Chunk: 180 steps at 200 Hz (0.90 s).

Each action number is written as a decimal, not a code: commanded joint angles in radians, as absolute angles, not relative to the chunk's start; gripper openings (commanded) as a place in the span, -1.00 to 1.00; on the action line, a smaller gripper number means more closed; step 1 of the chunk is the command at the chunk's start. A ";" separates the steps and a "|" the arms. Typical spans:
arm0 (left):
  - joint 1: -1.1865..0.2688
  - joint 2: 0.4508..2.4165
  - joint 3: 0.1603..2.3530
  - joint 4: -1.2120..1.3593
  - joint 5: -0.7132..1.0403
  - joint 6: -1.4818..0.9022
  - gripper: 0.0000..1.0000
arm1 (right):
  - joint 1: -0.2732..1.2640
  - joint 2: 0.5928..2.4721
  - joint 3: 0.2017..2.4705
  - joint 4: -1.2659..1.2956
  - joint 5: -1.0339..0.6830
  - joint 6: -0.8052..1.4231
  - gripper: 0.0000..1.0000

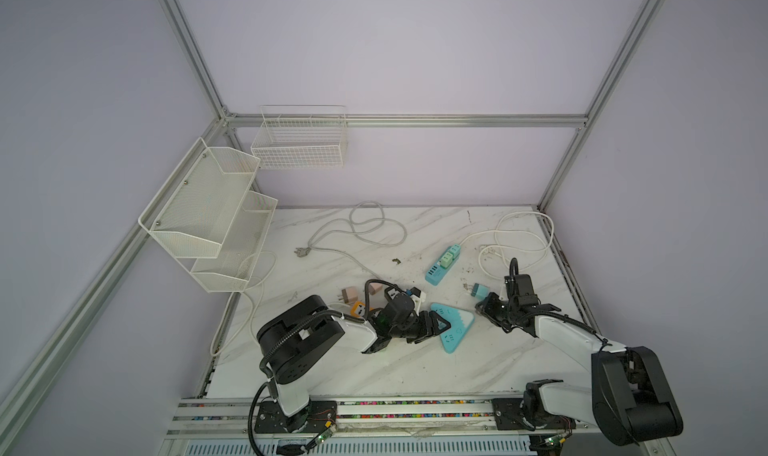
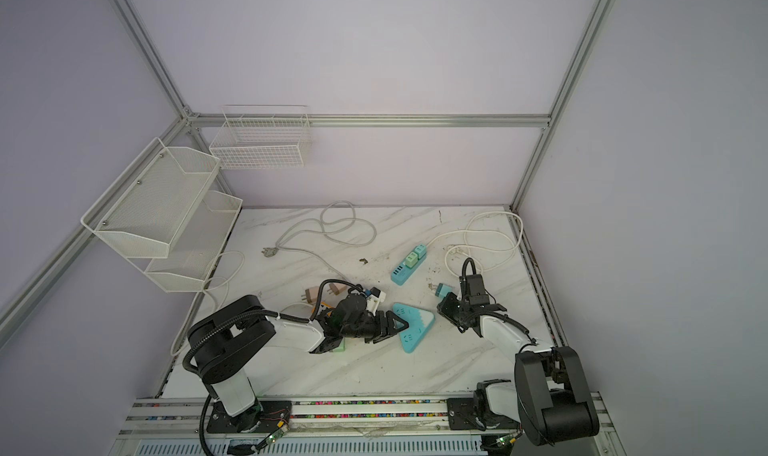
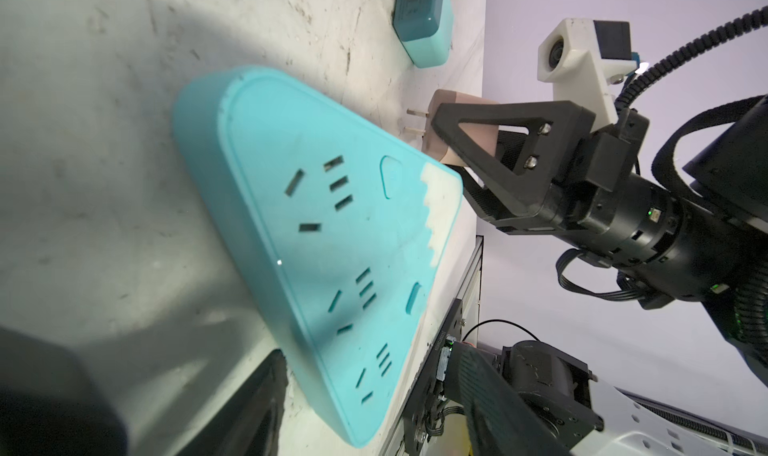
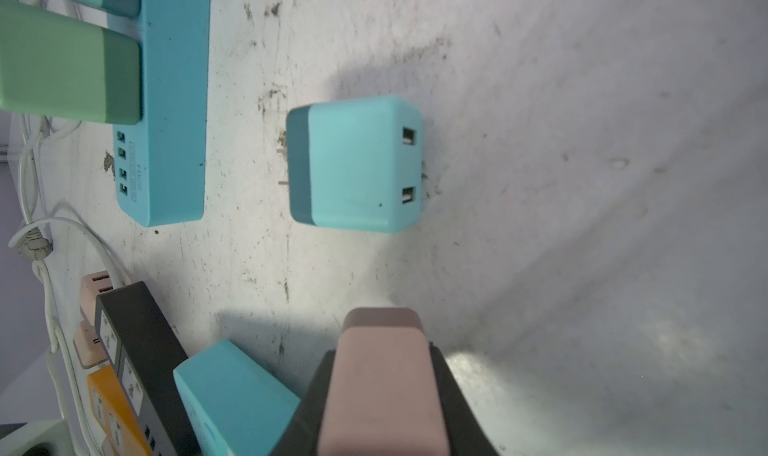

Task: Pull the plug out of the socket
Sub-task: 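Lift the pink plug away from the teal strip with the right gripper, then set the pink plug down with the right gripper while the left releases the strip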

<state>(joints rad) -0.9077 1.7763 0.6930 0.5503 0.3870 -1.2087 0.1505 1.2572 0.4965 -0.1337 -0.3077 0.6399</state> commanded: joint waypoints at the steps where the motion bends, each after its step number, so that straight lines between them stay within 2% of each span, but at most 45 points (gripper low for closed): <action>1: -0.910 1.750 0.740 0.457 0.352 -1.177 0.35 | 0.145 1.256 0.483 -0.114 -0.310 0.652 -0.45; 61: -0.910 1.681 0.777 0.337 0.328 -1.115 0.39 | 0.143 1.210 0.504 -0.178 -0.257 0.656 -0.11; 113: -0.902 1.605 0.878 0.123 0.272 -1.003 0.38 | 0.143 1.149 0.584 -0.316 -0.175 0.606 0.21; 131: -0.889 1.590 0.931 0.033 0.238 -0.951 0.37 | 0.143 1.143 0.658 -0.395 -0.135 0.534 0.25; 180: -0.812 1.600 1.052 -0.054 0.202 -0.824 0.35 | 0.144 1.183 0.788 -0.397 -0.184 0.452 0.30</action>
<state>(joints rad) -0.8555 1.6127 0.9325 0.0143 0.2386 -0.9337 0.1459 1.1645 0.7403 -0.3569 -0.1761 0.5140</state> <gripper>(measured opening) 0.676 0.645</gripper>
